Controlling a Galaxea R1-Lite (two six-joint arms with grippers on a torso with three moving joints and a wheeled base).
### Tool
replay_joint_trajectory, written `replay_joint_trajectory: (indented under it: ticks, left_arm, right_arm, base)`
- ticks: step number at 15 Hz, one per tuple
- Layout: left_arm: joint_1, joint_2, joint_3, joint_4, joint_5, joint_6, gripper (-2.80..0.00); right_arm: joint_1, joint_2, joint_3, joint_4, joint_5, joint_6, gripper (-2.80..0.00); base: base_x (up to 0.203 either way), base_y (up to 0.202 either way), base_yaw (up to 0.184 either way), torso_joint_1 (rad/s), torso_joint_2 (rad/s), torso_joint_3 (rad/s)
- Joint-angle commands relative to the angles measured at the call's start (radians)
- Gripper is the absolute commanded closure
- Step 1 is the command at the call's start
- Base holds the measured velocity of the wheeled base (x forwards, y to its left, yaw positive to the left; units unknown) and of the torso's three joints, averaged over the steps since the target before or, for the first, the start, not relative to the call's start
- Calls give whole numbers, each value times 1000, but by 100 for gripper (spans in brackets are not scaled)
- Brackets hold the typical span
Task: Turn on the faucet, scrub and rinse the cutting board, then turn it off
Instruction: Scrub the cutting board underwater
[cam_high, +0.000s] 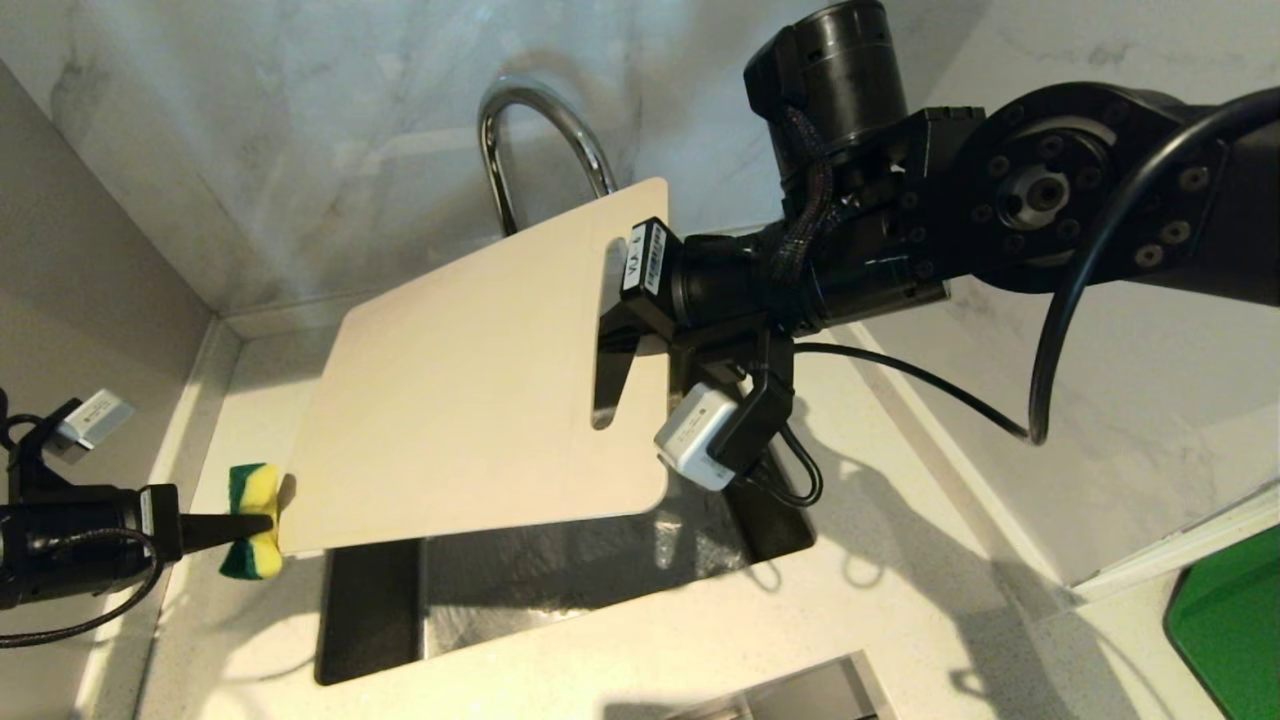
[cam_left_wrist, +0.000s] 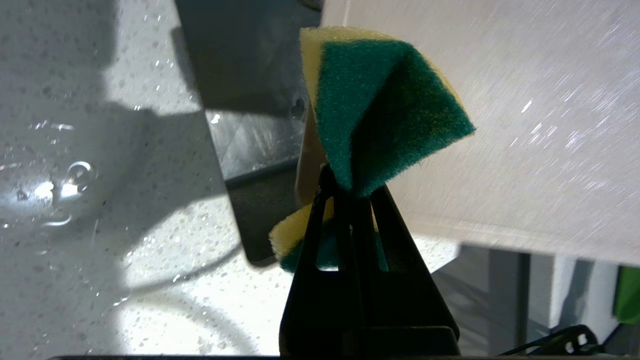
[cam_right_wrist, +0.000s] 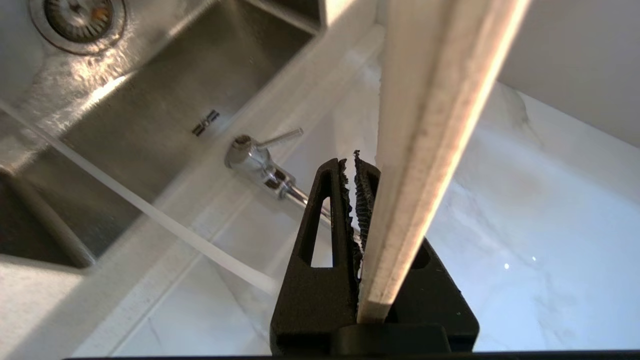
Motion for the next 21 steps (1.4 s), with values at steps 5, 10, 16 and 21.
replay_joint_trajectory:
  ticks: [5,10,16,21]
  left_arm:
    - [-5,-81,-307,217,-75,-59,0]
    - [-116,-58,-513,281,-111,-170,0]
    - [-195,9,-591,271,-110,-206,0]
    - [-261,28,-609,201,-101,-222,0]
  right_arm:
    - [-14,-11,132,1,-10,-16,0]
    - [-67,-8,131,8,-67,-7,0]
    - [-88,59,79,91,-59,-36,0]
    - [-97,169,-158,307,-58,-127,0]
  base:
    - [0,0,0,0,0,0]
    - [0,0,0,0,0,0]
    - [0,0,0,0,0,0]
    - [0,0,0,0,0,0]
